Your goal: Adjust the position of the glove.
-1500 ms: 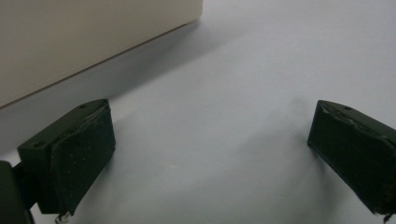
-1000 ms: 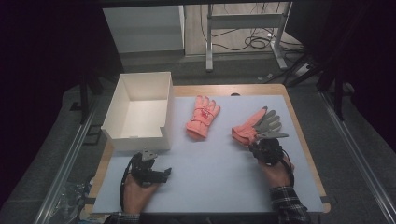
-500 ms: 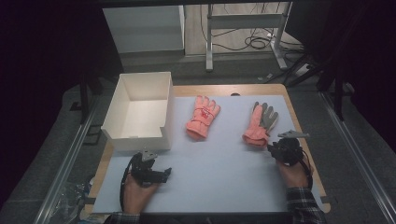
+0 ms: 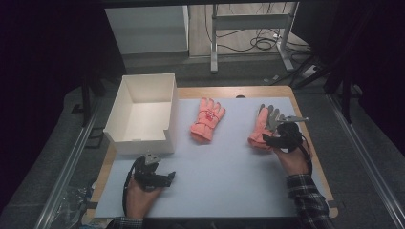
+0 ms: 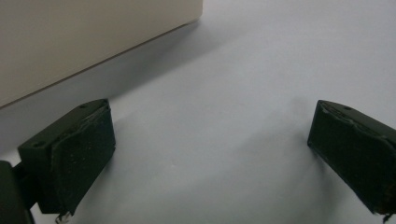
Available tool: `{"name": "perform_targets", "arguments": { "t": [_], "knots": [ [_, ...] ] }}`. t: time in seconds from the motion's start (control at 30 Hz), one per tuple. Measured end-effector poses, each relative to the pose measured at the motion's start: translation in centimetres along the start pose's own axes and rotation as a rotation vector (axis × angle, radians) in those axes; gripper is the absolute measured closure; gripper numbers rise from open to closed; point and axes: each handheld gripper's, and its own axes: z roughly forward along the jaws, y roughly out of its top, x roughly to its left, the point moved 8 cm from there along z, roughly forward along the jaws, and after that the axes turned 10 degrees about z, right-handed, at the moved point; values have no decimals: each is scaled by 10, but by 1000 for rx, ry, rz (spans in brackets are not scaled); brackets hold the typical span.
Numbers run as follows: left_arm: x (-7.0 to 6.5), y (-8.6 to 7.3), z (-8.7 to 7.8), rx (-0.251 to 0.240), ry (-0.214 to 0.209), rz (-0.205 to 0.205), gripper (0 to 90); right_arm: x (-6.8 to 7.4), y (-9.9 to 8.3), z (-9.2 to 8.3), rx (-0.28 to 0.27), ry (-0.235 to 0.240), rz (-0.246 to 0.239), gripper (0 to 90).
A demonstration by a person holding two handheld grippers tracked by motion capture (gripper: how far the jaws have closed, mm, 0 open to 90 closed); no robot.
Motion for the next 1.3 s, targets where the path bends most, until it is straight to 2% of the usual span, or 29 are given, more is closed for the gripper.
{"name": "perform_targets", "arguments": {
  "t": [0.13, 0.23, 0.33, 0.4, 0.47, 0.5, 0.53, 0.7, 0.77, 0.9, 0.97, 1.0, 1.13, 1.2, 1.23, 1.3],
  "knots": [
    [0, 0, 0, 0, 1, 1, 9, -2, 1, 19, 12, -30, 14, 232],
    [0, 0, 0, -2, 1, 0, 9, -6, -10, 31, 53, -44, 25, 220],
    [0, 0, 0, 1, 1, 0, 9, -11, -20, 38, 76, -33, 55, 227],
    [0, 0, 0, -1, 1, -1, 9, -11, -22, 39, 78, -20, 69, 259],
    [0, 0, 0, 0, 1, -1, 9, -12, -26, 40, 78, 20, 100, 340],
    [0, 0, 0, 0, 1, -1, 9, -12, -27, 40, 81, 24, 102, 370],
    [0, 0, 0, 0, 2, -1, 9, -12, -27, 38, 79, 8, 93, 434],
    [0, 0, 0, -1, 2, -1, 9, -14, -27, 35, 60, -1, 79, 635],
    [0, 0, 0, -2, 1, -1, 9, -14, -27, 33, 46, 2, 66, 676],
    [0, 0, 0, 1, 2, 0, 9, -11, -24, 28, 21, 16, 56, 698],
    [0, 0, 0, 1, 2, 0, 9, -6, -21, 21, 5, 27, 37, 700],
    [0, 0, 0, 0, 1, -1, 9, 1, -18, 14, -11, 55, 34, 700],
    [0, 0, 0, 0, 1, -1, 9, 14, -13, -1, -36, 98, 13, 699],
    [0, 0, 0, 1, 1, -1, 9, 24, -12, -9, -42, 135, 4, 698],
    [0, 0, 0, 1, 1, -1, 9, 24, -12, -9, -42, 135, 4, 698],
    [0, 0, 0, 0, 1, 0, 9, 40, -14, -16, -42, 175, -19, 695]
  ]
}}
